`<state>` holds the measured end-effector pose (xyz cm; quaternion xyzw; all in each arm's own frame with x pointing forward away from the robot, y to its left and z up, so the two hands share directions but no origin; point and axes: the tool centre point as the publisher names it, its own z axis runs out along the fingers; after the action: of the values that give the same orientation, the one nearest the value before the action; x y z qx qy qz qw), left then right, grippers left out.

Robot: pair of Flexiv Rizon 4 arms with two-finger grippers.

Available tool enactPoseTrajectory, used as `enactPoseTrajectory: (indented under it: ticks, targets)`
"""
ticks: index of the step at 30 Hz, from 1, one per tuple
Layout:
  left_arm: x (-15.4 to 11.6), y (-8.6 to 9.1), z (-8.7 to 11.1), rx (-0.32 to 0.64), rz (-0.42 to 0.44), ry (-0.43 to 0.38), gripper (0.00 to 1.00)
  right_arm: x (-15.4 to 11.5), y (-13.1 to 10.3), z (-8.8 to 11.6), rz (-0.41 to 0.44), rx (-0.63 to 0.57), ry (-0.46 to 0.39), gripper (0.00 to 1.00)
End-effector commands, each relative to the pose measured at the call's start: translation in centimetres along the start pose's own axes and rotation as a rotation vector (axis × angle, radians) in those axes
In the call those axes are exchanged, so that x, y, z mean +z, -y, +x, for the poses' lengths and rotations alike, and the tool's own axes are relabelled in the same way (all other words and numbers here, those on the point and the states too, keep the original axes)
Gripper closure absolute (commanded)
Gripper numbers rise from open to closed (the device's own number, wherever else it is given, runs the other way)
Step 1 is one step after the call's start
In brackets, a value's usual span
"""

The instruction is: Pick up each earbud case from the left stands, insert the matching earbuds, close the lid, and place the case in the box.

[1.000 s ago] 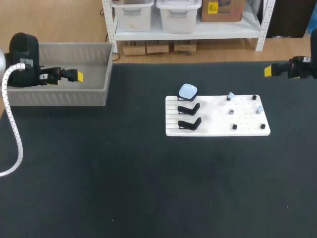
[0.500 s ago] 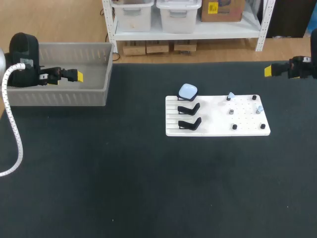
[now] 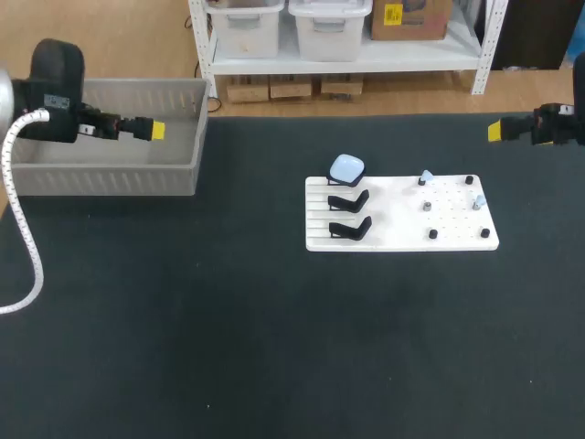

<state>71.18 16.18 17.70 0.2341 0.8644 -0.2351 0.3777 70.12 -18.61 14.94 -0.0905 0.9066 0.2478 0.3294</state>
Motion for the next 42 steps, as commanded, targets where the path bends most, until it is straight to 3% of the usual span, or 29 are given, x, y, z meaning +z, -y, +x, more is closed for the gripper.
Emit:
enactPoseTrajectory:
  ticks: [1,10,24,42]
  targets:
    - [0.8,0.1,-0.6,0.154,0.194,0.061,0.0,0.0,0.0,0.0,0.002,0.0,0.0,0.0]
    - [3.2,1.7,-1.8,0.376,0.38,0.039,0.0,0.0,0.0,0.0,0.002,0.0,0.0,0.0]
    - [8.0,2.7,-2.7,0.609,0.527,-0.018,0.0,0.0,0.0,0.0,0.002,0.0,0.0,0.0]
    - [8.7,3.1,-2.7,0.628,0.536,-0.031,0.0,0.0,0.0,0.0,0.002,0.0,0.0,0.0]
